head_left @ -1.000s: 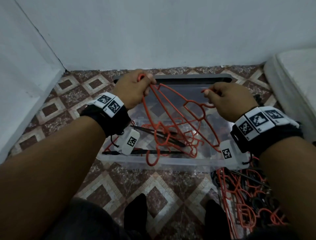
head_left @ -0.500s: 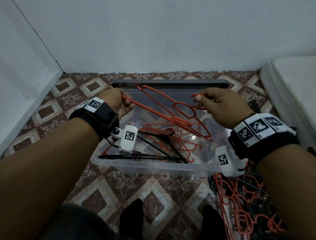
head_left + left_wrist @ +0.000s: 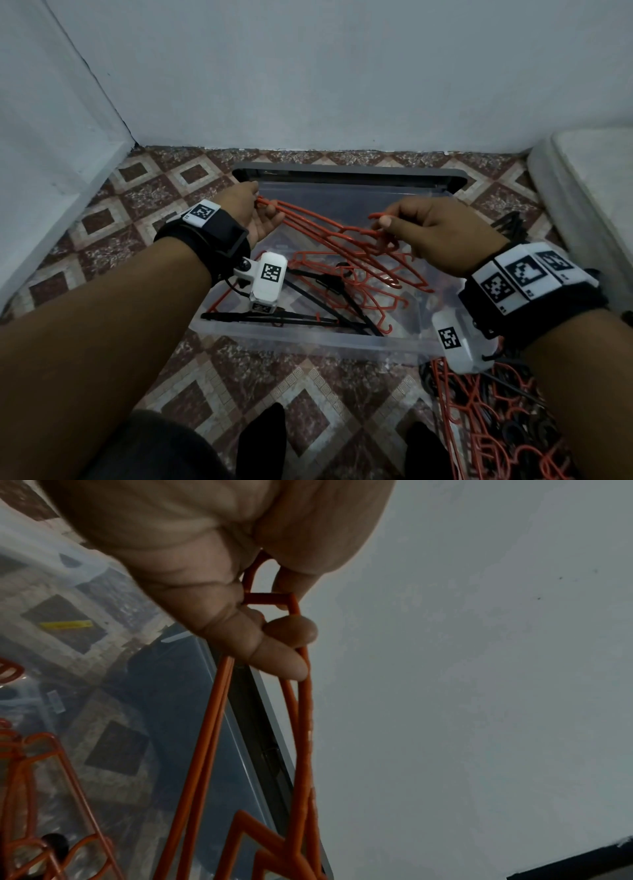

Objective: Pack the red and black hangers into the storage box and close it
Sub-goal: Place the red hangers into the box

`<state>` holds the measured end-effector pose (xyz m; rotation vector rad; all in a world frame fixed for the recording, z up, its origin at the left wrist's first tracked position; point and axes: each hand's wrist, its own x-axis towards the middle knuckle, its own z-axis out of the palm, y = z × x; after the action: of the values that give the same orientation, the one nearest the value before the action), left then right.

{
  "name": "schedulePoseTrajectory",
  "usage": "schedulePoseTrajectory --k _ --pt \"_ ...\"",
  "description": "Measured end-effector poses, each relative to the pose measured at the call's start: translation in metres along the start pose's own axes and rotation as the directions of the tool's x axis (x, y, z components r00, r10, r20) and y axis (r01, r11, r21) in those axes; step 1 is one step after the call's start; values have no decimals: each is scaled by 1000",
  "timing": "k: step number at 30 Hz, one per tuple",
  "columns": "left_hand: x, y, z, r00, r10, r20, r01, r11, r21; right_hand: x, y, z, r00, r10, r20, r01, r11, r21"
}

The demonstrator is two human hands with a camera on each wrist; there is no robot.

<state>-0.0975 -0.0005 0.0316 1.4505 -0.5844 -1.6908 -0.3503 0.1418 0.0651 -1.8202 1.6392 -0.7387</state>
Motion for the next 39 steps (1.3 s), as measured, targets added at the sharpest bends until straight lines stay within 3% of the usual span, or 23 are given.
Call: schedulePoseTrajectory --k 6,8,10,12,13,14,15,16,17,18,19,21,25,26,29,31,33,35,39 --pt "10 -4 -2 997 -37 66 39 999 -28 -1 -7 3 995 72 66 -66 994 -87" --pt "15 -4 -4 991 -67 119 68 998 -6 1 -5 5 995 93 26 -88 984 -156" --pt "22 -4 -9 987 -108 122 90 986 142 4 -2 8 991 117 -64 -129 964 -232" --pt "29 -7 -19 995 -90 32 66 891 449 6 2 11 980 148 -133 -184 931 -315" --pt "33 -10 -26 1000 -26 -5 23 759 651 6 4 12 976 158 -150 -202 917 -345" --pt "38 -14 -33 999 49 -2 -25 531 847 7 5 13 973 166 -162 -215 908 -360" --pt "46 -19 -40 996 89 31 -52 241 969 8 6 13 969 174 -176 -228 904 -361" --pt "52 -25 -46 996 70 52 -51 -18 999 9 7 12 964 183 -192 -242 904 -353" --pt "58 -31 -50 999 20 42 -37 -211 977 11 8 12 959 192 -209 -255 905 -339" --pt "62 -38 -54 1000 -29 13 -21 -329 944 13 9 11 954 200 -224 -267 908 -324" --pt "66 -43 -57 998 -63 -15 -11 -393 919 14 10 10 951 207 -231 -274 909 -315" --pt "77 -52 -61 992 -111 -55 5 -410 912 16 11 10 950 213 -226 -278 908 -313" --pt "92 -65 -64 949 -223 -225 171 -237 956 18 14 11 954 212 -213 -270 915 -300" --pt "93 -67 -64 940 -237 -246 188 -244 951 19 14 11 954 216 -209 -272 916 -294" --pt "101 -78 -68 919 -289 -267 175 -309 935 18 16 10 951 227 -208 -280 919 -277" --pt "101 -84 -72 906 -318 -280 141 -397 907 17 16 10 951 221 -217 -278 917 -285" --pt "97 -86 -71 940 -267 -213 50 -509 859 16 18 10 952 213 -220 -273 915 -297" --pt "93 -85 -69 968 -217 -124 -16 -549 836 16 18 11 952 215 -219 -274 915 -295" --pt "84 -86 -55 932 -313 -184 -93 -696 712 16 19 12 952 218 -214 -274 920 -282"
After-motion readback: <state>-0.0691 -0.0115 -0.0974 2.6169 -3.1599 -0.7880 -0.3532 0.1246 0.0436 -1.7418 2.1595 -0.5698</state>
